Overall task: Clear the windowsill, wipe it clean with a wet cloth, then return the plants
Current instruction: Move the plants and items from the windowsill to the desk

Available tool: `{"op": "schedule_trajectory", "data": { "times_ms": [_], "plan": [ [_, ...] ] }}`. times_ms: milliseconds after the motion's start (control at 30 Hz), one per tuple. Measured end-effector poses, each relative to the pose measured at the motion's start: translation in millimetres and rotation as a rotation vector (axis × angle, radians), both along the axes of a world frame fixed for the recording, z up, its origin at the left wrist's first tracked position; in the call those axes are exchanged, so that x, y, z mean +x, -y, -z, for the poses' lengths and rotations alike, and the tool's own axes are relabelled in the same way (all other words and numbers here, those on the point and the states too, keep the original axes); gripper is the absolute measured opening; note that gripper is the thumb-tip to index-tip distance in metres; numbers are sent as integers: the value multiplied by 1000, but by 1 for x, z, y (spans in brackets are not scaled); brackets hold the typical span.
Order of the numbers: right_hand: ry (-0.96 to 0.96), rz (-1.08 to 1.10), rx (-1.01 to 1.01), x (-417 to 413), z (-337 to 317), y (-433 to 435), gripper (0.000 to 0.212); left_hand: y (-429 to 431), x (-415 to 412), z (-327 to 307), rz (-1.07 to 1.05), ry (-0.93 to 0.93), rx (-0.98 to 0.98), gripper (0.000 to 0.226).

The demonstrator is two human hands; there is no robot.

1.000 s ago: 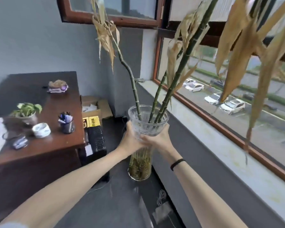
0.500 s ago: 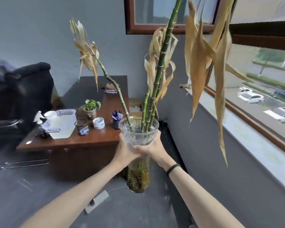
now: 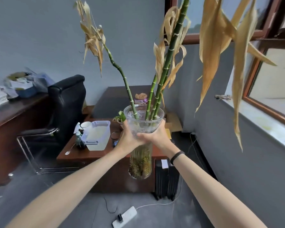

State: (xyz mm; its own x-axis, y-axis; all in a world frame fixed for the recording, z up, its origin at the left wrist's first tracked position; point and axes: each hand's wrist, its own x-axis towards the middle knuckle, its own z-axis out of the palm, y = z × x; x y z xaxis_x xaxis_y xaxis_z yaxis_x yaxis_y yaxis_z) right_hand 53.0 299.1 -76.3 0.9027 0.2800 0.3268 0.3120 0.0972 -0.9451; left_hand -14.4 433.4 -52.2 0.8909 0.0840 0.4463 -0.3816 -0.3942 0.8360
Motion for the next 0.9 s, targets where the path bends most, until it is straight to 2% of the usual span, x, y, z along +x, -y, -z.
{"op": "schedule_trajectory", "data": {
  "times_ms": [200, 467, 567, 733, 900],
  "plan": [
    [25, -30, -27, 56, -45, -37, 110, -40, 66, -33, 0, 35, 13, 88],
    [89, -27, -42, 164, -92, -61, 106, -80, 190, -61, -110, -21, 112, 96],
    [117, -49, -54, 216, -103, -65, 113, -84, 238, -73, -136, 22, 103, 95],
    [116, -127, -37, 287, -120, -68, 102, -63, 278, -101, -149, 67, 57, 64],
    [118, -134, -87, 351, -123, -83, 117, -66, 326, -107, -144, 50, -3, 69]
  ]
}}
